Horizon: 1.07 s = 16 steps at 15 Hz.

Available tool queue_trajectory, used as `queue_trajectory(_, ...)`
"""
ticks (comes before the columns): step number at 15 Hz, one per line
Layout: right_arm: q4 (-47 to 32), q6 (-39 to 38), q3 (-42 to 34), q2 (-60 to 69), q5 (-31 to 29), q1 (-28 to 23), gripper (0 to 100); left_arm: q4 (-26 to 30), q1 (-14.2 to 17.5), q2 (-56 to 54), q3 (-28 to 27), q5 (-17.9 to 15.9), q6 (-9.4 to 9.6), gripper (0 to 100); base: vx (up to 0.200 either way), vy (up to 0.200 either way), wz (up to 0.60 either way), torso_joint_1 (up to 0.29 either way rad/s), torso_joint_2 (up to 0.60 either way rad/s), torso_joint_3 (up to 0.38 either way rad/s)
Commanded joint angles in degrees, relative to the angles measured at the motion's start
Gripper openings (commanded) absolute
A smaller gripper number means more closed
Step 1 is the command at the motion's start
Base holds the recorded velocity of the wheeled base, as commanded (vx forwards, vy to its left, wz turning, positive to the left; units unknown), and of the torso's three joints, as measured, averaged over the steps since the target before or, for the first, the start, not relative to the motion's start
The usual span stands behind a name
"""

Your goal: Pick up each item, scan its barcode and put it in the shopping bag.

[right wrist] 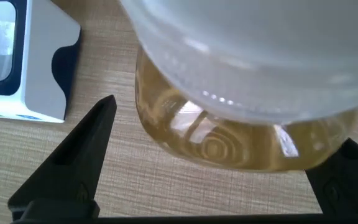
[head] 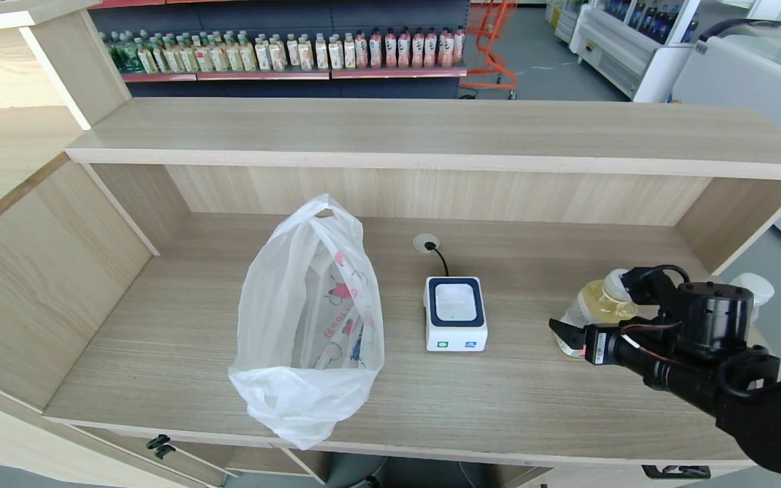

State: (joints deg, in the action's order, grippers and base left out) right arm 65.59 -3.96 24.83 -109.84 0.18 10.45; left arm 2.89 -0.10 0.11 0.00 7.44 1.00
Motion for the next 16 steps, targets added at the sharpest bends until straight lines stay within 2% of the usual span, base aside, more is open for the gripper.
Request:
queue_trajectory(1,1.1,0.1,1.2,-2.7,0.1,0.5,100,0.0,0.0,0.0,0.0,0.0,-0.03,100,0.000,0.000,0.00,0.000,0.00,0.000)
queue_trajectory(8,6.0,0.4,5.1,-5.7,-0.5,1.0,100,0.0,0.0,0.0,0.0,0.0,0.06,100,0.000,0.000,0.00,0.000,0.00,0.000)
queue_trajectory(15,16.9,2.3,4.1,-10.1,1.2,2.3,100,0.0,0.0,0.0,0.0,0.0,0.06,100,0.000,0.000,0.00,0.000,0.00,0.000)
queue_trajectory(16,16.9,2.8,4.2,-10.1,1.4,2.3,0,0.0,0.0,0.0,0.0,0.0,-0.03,100,0.000,0.000,0.00,0.000,0.00,0.000)
